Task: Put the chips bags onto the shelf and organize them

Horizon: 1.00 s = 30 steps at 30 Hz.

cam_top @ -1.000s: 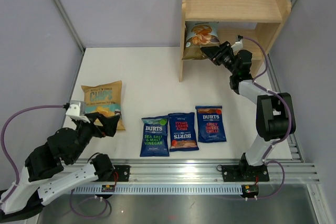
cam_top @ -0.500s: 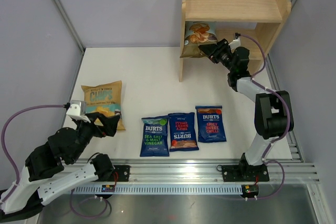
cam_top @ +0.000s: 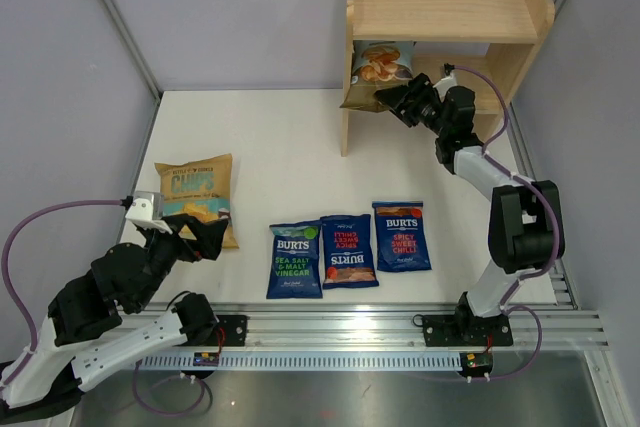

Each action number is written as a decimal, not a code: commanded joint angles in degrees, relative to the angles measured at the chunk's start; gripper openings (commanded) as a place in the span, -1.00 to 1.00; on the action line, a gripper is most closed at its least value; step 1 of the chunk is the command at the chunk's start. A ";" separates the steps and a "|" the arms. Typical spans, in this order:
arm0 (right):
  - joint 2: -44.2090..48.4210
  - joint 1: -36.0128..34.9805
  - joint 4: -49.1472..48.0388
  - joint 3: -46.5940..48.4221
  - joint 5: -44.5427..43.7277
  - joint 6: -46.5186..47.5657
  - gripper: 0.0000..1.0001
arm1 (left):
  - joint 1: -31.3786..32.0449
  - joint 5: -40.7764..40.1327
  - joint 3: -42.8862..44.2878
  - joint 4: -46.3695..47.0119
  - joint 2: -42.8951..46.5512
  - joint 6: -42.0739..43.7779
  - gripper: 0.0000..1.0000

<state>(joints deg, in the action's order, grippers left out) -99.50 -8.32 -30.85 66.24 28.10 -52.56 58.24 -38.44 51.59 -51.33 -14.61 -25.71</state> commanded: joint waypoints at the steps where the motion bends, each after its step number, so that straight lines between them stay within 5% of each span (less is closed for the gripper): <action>1: 4.66 0.05 3.60 0.30 -0.15 2.37 0.43 | -0.06 -2.08 -0.44 2.20 0.64 0.40 0.98; 13: 8.97 1.99 10.89 0.91 0.03 5.44 0.76 | -0.14 -2.08 -0.44 1.94 0.20 0.32 0.98; 19: 9.59 2.87 18.01 2.23 -1.28 8.34 0.77 | -0.05 -2.08 -0.44 2.20 0.02 0.40 0.98; 30: 9.15 2.87 17.85 2.93 0.38 7.12 0.23 | -0.05 -2.08 -0.35 2.20 -0.07 0.58 0.98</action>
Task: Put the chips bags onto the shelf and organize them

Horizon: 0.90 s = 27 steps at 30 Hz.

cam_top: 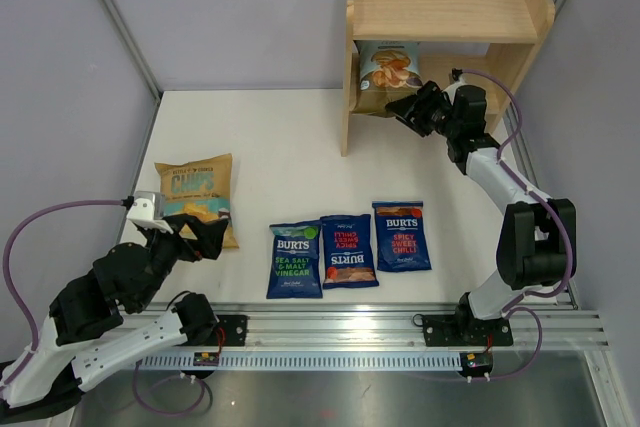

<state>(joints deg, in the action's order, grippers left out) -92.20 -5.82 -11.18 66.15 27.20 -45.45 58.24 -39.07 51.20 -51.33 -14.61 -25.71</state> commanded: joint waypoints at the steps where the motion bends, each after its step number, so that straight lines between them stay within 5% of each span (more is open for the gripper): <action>1: 1.33 0.38 -1.91 3.19 1.62 -0.16 0.21 | -0.14 -1.45 -0.05 2.11 -0.07 0.58 0.98; 14: -2.28 -0.15 -7.45 3.19 4.70 -6.23 -0.03 | -0.14 -2.06 -0.05 2.03 0.20 0.40 0.98; 27: 3.87 2.31 -1.48 0.83 2.33 -2.63 0.65 | -0.05 -4.00 0.39 0.88 -1.47 -1.09 0.98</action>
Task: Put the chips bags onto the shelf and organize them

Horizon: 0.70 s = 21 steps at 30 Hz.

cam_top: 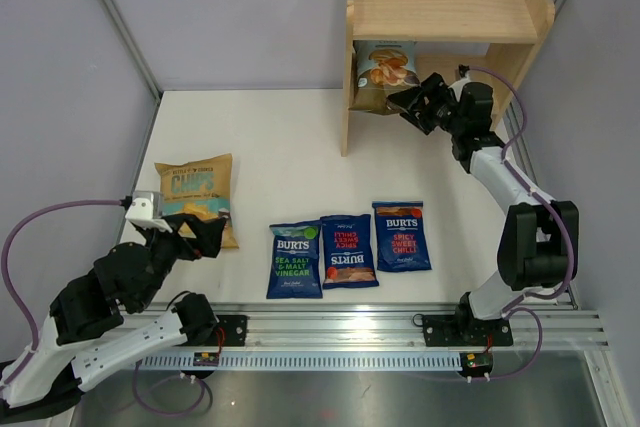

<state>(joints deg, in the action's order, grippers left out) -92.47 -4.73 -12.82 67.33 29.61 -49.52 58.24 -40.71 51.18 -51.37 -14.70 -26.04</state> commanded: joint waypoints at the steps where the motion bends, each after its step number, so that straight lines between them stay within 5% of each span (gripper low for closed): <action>1: 4.66 1.48 0.16 -0.71 0.10 1.61 0.70 | -0.14 -2.44 0.50 1.01 -2.17 -0.94 0.98; 8: 9.49 3.41 4.73 -4.21 0.36 4.51 0.99 | -0.14 -5.61 1.82 -1.79 -12.51 -3.49 0.98; 13: 16.34 4.29 12.02 -7.38 0.10 9.51 0.99 | -1.89 -4.73 2.70 -1.80 -23.69 -0.77 0.98; 16: 21.09 4.29 18.42 -8.88 -1.21 13.11 0.99 | -8.38 0.96 2.35 1.26 -28.89 1.60 0.98; 21: 29.35 4.29 30.02 -8.88 -5.26 18.31 0.99 | -31.40 18.02 1.38 5.76 -31.62 5.56 0.98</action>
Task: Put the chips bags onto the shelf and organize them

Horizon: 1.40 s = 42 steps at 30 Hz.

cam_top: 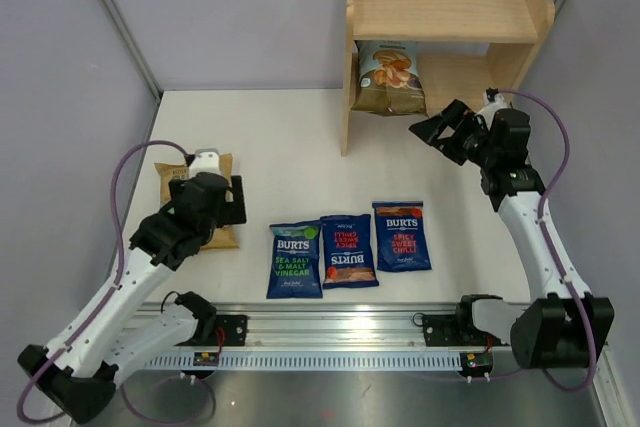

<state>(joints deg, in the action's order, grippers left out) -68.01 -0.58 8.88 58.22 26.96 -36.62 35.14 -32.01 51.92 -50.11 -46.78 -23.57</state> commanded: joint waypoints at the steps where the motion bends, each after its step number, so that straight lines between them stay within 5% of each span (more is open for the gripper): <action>1: 6.29 0.14 9.04 -0.38 -2.35 6.20 0.99 | -14.07 12.73 0.64 5.27 0.47 3.53 0.98; 11: 21.94 0.14 6.50 -11.54 10.38 1.91 0.99 | -40.66 31.65 -0.15 12.66 -5.41 5.29 0.98; 14: 23.79 0.14 2.47 -14.96 17.04 -0.81 0.98 | -47.77 40.69 -0.15 15.12 -9.53 2.84 0.98; 19: 23.45 0.14 -11.05 -19.10 27.96 -5.47 0.98 | -58.85 44.83 -2.70 21.79 -15.00 -5.15 0.98; 27: 23.62 0.14 -17.57 -20.60 31.57 -6.97 0.99 | -58.95 24.20 5.03 19.34 -23.95 -4.30 0.98; 32: 24.58 0.14 -20.13 -21.13 35.08 -7.50 0.99 | -58.95 30.76 7.23 21.71 -34.77 4.22 0.98; 36: 26.08 0.14 -19.53 -20.51 36.06 -6.89 0.99 | -58.95 38.06 -1.28 31.97 -35.92 7.40 0.98; 42: 27.31 -5.65 -14.78 -17.17 36.23 -1.71 0.99 | -58.60 47.47 -1.91 33.31 -37.94 6.70 0.98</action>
<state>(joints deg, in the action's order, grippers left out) -41.43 -3.99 -6.55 37.74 61.25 -41.71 -23.75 8.97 50.87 -21.85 -84.68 -17.91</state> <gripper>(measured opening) 0.993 0.988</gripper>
